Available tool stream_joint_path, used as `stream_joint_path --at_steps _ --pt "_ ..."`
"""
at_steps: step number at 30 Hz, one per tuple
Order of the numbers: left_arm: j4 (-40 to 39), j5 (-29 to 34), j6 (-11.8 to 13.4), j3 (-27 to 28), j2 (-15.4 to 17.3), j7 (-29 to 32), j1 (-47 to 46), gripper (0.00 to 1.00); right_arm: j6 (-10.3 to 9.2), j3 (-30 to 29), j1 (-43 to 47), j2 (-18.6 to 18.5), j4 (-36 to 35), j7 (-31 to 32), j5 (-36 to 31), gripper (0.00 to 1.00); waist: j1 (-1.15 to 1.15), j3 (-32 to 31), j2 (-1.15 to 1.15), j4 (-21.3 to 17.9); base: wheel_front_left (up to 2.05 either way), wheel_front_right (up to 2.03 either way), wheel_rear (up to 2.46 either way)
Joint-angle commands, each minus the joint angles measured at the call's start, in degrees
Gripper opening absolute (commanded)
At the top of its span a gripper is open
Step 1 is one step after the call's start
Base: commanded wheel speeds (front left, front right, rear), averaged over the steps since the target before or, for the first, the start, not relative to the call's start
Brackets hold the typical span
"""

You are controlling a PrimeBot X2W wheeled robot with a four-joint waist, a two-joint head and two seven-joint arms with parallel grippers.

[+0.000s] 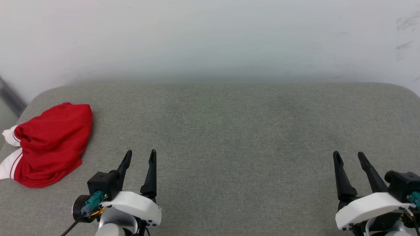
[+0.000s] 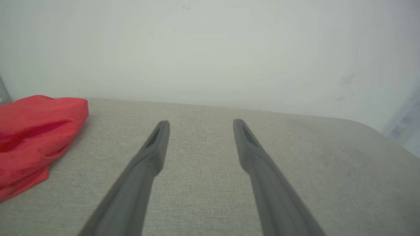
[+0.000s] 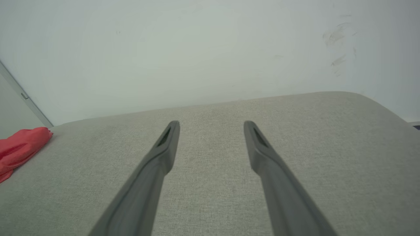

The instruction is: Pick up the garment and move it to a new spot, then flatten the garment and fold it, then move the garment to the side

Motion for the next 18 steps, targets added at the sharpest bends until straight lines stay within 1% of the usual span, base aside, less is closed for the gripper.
stream_joint_path --at_steps 1,18 --pt "-0.09 1.49 0.22 -0.24 0.31 -0.65 -0.98 1.00 0.00 0.00 0.22 0.05 -0.70 -0.28 -1.63 1.00 0.00 -0.02 0.00 0.01 0.00 0.00 0.00" --pt "1.26 8.49 0.84 -1.20 0.31 -2.60 -1.34 1.00 -0.01 -0.53 0.40 0.07 0.01 -1.35 -8.44 1.00 0.00 -0.33 0.00 -0.04 0.00 0.00 0.00"
